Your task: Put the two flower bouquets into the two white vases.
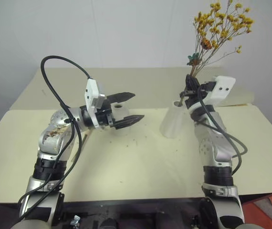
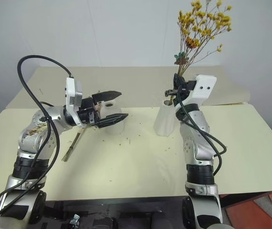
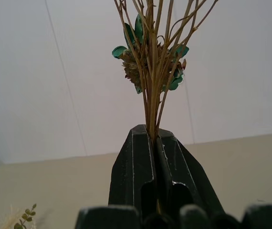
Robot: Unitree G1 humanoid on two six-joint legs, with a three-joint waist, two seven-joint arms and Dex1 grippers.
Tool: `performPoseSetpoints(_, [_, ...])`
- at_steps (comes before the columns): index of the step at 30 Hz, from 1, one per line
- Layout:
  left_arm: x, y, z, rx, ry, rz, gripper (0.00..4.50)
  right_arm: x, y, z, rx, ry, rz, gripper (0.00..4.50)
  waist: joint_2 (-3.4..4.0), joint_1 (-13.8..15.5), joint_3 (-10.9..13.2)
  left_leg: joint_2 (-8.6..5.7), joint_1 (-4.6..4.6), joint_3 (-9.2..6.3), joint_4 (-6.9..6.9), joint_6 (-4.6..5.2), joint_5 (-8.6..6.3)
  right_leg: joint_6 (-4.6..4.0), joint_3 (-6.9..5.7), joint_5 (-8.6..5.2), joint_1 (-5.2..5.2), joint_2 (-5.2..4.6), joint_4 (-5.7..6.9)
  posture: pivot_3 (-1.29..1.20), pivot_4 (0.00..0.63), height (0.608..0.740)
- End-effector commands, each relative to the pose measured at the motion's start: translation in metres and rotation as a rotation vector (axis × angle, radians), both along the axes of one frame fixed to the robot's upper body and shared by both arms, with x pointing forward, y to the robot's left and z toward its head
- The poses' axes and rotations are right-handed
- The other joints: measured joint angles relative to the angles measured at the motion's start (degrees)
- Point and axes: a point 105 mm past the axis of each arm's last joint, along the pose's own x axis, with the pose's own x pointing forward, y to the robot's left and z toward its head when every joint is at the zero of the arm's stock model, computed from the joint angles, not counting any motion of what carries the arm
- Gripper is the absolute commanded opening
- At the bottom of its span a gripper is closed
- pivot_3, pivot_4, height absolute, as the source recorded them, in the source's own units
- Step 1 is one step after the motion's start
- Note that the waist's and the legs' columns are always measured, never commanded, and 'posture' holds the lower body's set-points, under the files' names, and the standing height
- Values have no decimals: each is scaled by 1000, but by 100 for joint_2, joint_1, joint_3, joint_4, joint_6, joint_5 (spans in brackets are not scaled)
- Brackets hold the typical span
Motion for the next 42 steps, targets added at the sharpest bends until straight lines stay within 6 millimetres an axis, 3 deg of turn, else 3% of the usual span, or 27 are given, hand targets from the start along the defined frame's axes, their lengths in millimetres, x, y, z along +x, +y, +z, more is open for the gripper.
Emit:
performPoseSetpoints(1, [-8,1,15,-37,-53,-15,4500,-10,4,12,-13,-91,11,64,0,4,0,0,0,0,0,0,0,0,0,0,0,0,0,0,150,740])
performPoseSetpoints(9, [-10,-1,23,-77,-61,-29,4500,-14,7,4,-43,-111,23,64,0,5,0,0,0,0,0,0,0,0,0,0,1,-1,-1,0,150,740])
performPoseSetpoints(22, [-8,-2,28,-89,-71,-26,4500,-26,15,-8,-97,-103,57,3830,0,13,0,-1,0,0,0,0,0,1,0,0,1,-1,-3,0,150,740])
performPoseSetpoints(25, [-7,-2,27,-83,-70,-24,4500,-28,13,-10,-128,-97,43,4396,0,9,0,-1,0,0,0,0,0,1,0,0,1,-1,-2,0,150,740])
performPoseSetpoints(34, [-9,5,31,-112,-59,1,4500,-46,-8,-16,-239,-58,-1,4396,0,26,0,-1,-3,0,0,0,0,1,0,-1,1,-2,-6,0,150,740])
performPoseSetpoints(37, [-12,16,39,-178,-55,38,4500,-65,-24,-11,-243,-89,7,4396,0,34,0,-2,-4,0,0,0,0,19,-1,-11,1,-3,-7,0,150,740])
performPoseSetpoints(42, [-19,40,45,-268,12,143,4500,-105,-27,-18,-403,-96,170,4396,0,26,0,0,1,1,0,0,0,43,1,-26,6,-3,-6,0,150,740])
